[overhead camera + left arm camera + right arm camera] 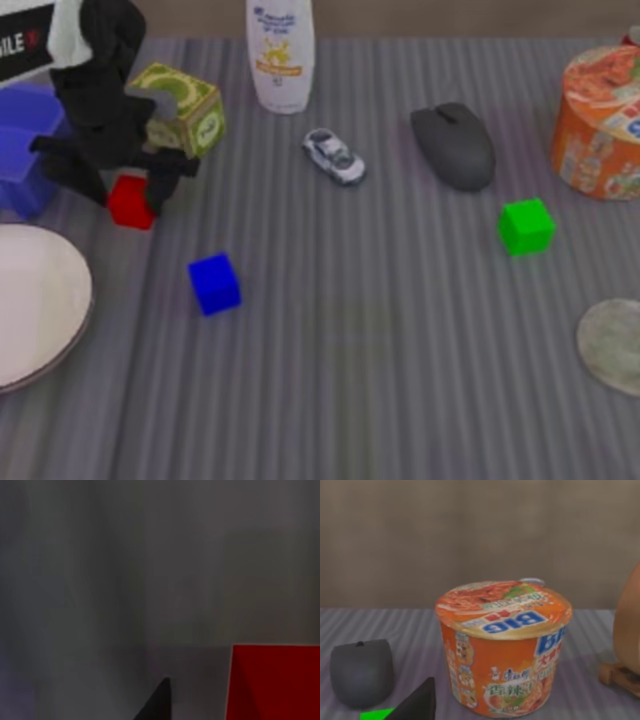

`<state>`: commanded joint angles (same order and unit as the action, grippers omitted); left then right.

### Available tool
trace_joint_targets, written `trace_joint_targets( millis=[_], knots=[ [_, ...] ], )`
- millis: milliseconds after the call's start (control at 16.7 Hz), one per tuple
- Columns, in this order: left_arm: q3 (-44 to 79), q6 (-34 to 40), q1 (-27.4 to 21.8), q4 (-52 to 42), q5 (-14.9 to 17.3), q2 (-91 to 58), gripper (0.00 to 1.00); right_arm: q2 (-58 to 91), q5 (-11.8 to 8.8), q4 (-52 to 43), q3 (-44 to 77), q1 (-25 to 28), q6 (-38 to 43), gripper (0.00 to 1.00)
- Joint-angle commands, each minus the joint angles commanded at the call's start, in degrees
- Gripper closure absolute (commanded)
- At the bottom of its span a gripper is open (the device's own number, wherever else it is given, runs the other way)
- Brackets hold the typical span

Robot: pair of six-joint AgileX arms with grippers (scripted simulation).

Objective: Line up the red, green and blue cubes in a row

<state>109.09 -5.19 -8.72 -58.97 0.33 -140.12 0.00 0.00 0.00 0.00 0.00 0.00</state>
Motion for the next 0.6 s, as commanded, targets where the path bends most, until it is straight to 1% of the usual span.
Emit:
trace_joint_targets(
  millis=[240, 300, 600],
  knots=[
    [0.00, 0.00, 0.00, 0.00, 0.00, 0.00, 0.98, 0.00, 0.00, 0.00, 0.00, 0.00, 0.00, 0.00],
    [0.00, 0.00, 0.00, 0.00, 0.00, 0.00, 1.00, 0.00, 0.00, 0.00, 0.00, 0.00, 0.00, 0.00],
    [0.00, 0.00, 0.00, 0.00, 0.00, 0.00, 1.00, 0.00, 0.00, 0.00, 0.00, 0.00, 0.00, 0.00]
  ],
)
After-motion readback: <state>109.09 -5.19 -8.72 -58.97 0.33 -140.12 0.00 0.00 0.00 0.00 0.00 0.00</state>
